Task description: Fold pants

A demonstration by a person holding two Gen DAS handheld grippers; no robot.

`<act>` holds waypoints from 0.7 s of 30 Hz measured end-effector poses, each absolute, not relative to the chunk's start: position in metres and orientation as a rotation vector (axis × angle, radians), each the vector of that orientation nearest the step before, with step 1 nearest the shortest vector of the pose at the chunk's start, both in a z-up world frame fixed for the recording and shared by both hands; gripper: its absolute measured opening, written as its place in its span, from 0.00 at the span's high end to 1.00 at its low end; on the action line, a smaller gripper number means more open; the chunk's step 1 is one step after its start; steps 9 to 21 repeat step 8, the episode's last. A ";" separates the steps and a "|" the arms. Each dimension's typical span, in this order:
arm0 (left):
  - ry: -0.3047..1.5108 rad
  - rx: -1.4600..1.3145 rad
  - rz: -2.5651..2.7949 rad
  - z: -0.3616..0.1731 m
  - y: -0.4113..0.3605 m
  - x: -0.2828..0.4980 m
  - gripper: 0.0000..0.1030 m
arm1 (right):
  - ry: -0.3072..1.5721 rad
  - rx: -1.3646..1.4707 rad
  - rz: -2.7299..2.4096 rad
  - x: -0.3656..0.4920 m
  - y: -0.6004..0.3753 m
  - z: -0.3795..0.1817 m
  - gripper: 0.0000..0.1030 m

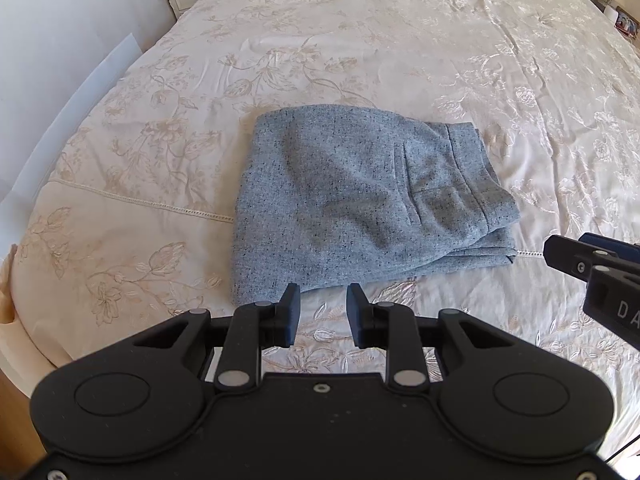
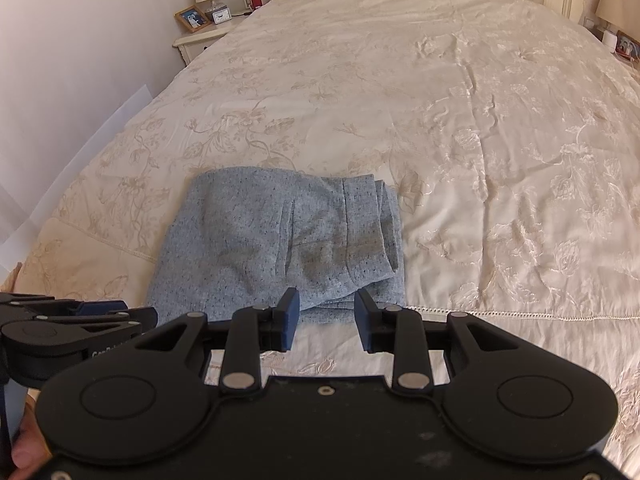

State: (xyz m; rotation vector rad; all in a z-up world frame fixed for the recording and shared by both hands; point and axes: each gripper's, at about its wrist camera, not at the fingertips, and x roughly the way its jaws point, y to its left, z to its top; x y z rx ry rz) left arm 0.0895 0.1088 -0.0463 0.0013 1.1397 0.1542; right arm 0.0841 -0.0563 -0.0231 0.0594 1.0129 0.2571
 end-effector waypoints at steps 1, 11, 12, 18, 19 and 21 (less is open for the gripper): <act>1.142 0.001 0.152 -0.047 0.110 0.090 0.65 | 1.014 0.061 0.258 0.085 -0.056 -0.023 0.68; 1.141 0.002 0.151 -0.049 0.112 0.089 0.65 | 1.021 0.063 0.255 0.087 -0.054 -0.026 0.68; 1.141 0.002 0.151 -0.049 0.112 0.089 0.65 | 1.021 0.063 0.255 0.087 -0.054 -0.026 0.68; 1.141 0.002 0.151 -0.049 0.112 0.089 0.65 | 1.021 0.063 0.255 0.087 -0.054 -0.026 0.68; 1.141 0.002 0.151 -0.049 0.112 0.089 0.65 | 1.021 0.063 0.255 0.087 -0.054 -0.026 0.68; 1.141 0.002 0.151 -0.049 0.112 0.089 0.65 | 1.021 0.063 0.255 0.087 -0.054 -0.026 0.68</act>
